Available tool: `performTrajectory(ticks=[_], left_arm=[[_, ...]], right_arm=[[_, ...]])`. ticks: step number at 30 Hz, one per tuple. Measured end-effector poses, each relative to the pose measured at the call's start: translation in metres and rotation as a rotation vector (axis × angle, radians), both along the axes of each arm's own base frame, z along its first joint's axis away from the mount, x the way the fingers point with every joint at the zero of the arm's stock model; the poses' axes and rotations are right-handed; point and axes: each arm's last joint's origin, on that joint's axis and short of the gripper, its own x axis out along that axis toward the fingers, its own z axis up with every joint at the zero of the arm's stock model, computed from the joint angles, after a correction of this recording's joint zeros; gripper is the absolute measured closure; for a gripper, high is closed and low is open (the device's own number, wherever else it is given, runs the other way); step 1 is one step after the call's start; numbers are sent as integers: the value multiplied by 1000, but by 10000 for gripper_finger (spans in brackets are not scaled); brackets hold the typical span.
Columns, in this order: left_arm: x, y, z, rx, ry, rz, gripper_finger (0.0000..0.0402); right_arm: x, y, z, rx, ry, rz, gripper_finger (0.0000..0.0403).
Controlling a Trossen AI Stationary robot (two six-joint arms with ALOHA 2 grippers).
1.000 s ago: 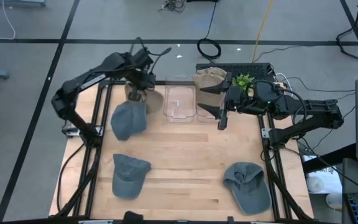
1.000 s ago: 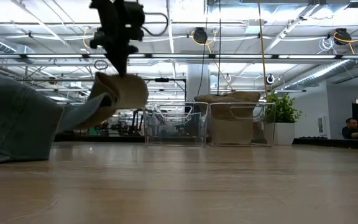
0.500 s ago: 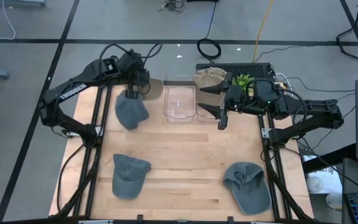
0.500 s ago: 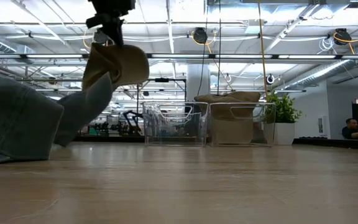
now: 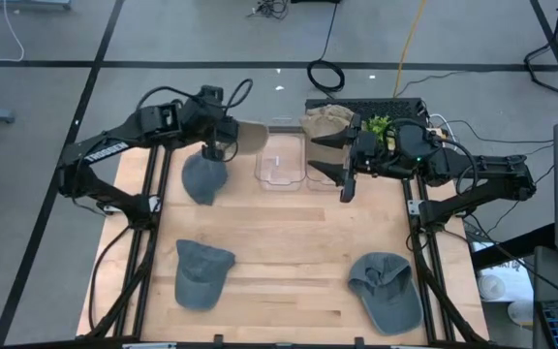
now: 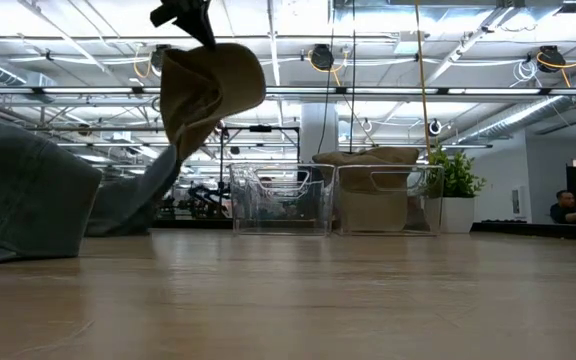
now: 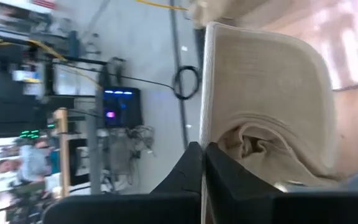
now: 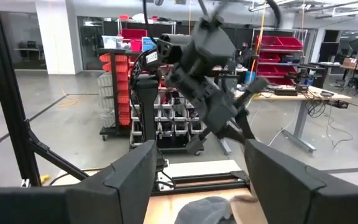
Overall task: Pick & Place hat
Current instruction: Put the brown cap into the right transparent bin
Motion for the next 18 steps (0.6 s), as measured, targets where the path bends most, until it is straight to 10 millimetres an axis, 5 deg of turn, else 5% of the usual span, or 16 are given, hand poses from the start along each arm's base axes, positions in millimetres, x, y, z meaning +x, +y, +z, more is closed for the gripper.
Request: performTrajectory(ticks=[18], left_arm=[[-24, -58, 57, 207, -352, -144, 400]], right_arm=[[0, 2, 0, 248, -29, 86, 167]])
